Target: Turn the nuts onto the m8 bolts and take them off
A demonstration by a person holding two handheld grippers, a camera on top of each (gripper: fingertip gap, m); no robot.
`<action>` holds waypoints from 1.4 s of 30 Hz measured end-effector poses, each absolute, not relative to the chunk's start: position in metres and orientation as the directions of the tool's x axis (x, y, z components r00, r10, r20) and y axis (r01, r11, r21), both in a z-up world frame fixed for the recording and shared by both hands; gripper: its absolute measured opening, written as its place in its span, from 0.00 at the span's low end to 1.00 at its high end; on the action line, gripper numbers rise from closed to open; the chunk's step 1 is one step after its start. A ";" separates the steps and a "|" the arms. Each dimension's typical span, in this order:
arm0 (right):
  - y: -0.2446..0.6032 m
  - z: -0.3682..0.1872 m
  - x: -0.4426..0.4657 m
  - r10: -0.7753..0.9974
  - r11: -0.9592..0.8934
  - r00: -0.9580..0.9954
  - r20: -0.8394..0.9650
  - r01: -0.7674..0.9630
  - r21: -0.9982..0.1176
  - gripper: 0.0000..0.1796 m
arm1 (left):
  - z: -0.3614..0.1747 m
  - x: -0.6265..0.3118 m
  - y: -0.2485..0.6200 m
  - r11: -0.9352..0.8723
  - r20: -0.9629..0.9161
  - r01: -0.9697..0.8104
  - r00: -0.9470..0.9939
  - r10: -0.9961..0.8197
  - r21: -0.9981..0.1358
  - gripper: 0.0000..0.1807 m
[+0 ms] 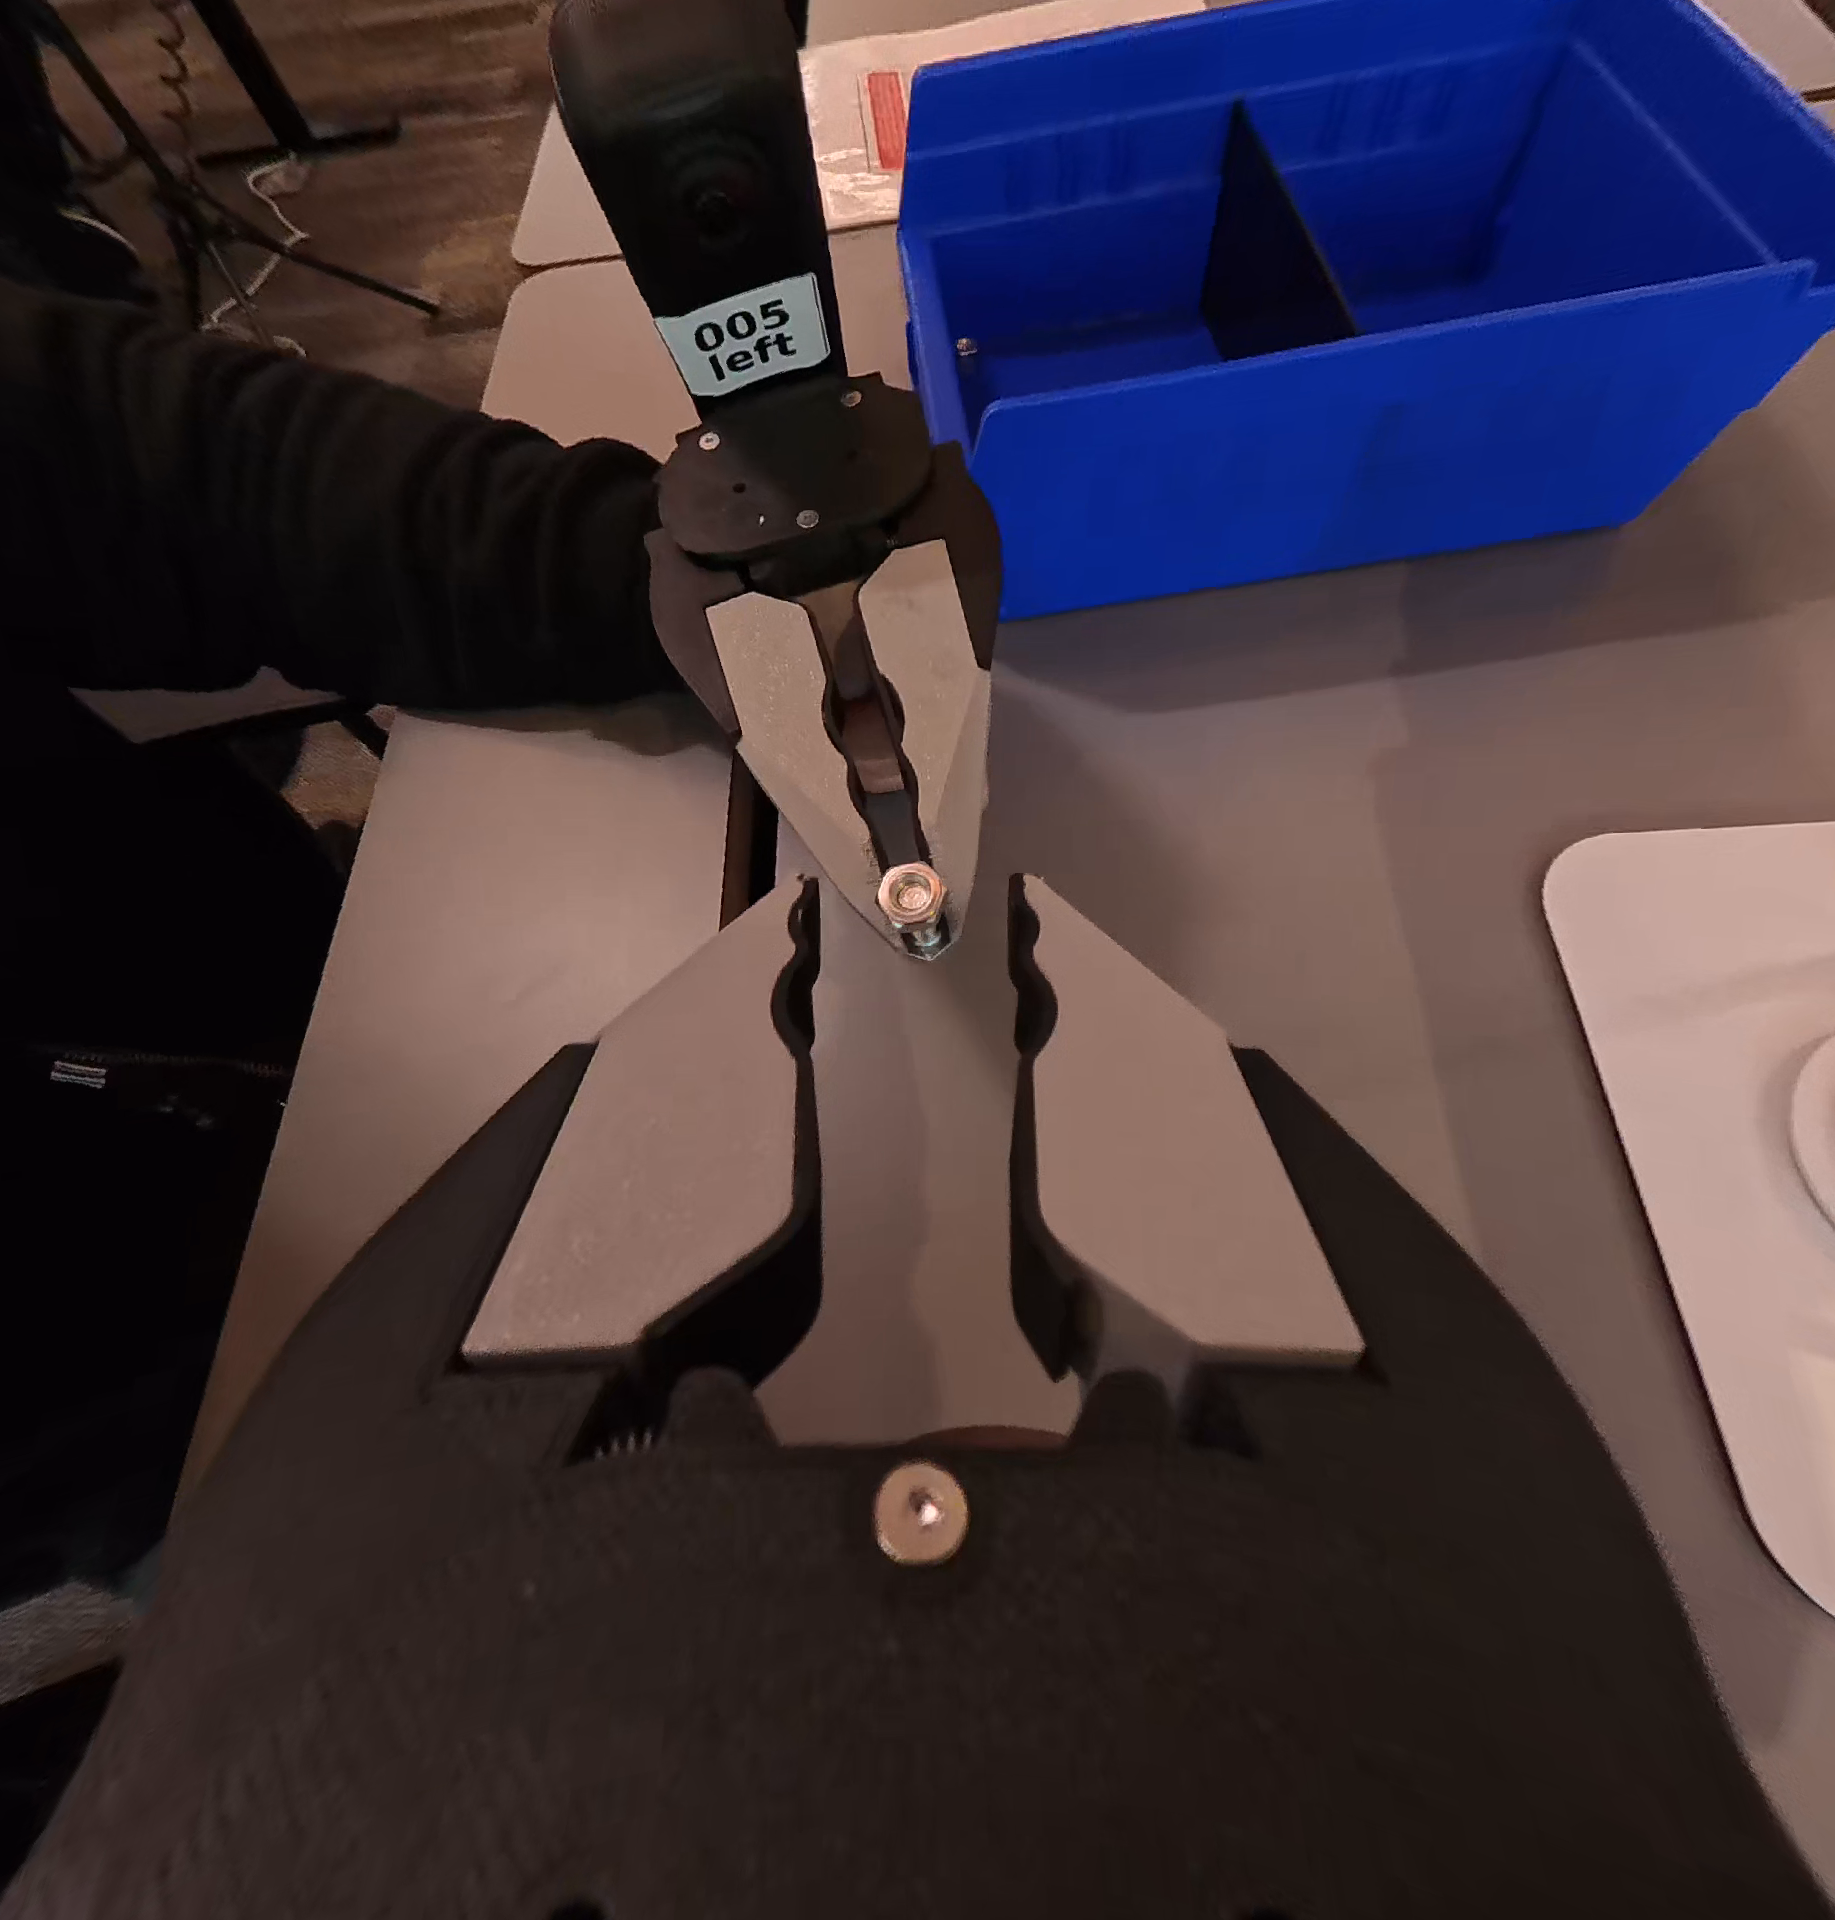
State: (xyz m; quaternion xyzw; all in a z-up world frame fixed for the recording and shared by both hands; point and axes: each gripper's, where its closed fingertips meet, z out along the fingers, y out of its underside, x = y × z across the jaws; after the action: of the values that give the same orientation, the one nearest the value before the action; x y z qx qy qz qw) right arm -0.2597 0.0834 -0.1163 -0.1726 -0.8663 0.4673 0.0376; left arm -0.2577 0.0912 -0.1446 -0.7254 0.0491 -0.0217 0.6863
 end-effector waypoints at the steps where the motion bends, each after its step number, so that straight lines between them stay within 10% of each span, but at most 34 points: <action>1: 0.083 -0.118 -0.259 0.327 0.505 -0.939 -0.101 0.265 -0.821 0.19 | -0.144 -0.258 0.091 -0.051 -0.037 -0.042 0.994 -0.099 -0.998 0.03; 42: 0.080 -0.126 -0.266 0.345 0.522 -0.936 -0.067 0.251 -0.815 0.14 | -0.141 -0.269 0.089 -0.031 0.007 0.006 0.998 -0.059 -1.000 0.03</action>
State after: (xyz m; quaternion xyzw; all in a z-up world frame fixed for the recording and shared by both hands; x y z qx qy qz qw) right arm -0.2664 0.0796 -0.1256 -0.1710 -0.8710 0.4578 0.0515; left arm -0.2685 0.0894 -0.1409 -0.7175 0.0186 -0.0232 0.6959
